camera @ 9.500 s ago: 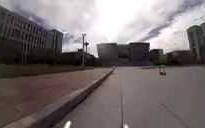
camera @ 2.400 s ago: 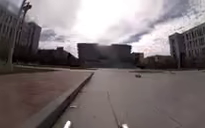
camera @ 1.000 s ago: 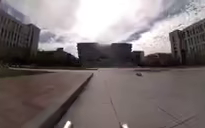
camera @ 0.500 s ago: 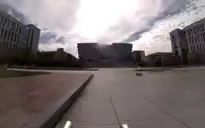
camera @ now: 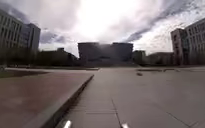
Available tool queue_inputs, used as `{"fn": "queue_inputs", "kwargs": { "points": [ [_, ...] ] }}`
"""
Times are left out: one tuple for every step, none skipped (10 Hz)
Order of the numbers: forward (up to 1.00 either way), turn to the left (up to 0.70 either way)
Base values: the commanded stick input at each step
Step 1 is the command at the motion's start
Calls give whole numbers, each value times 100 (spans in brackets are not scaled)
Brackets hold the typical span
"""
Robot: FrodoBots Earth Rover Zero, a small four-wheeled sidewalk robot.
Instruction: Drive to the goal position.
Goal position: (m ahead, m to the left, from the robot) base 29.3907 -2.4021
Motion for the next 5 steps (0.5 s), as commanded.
{"fn": "queue_inputs", "kwargs": {
  "points": [
    [100,0],
    [100,0],
    [100,0],
    [100,0],
    [100,0]
  ]
}}
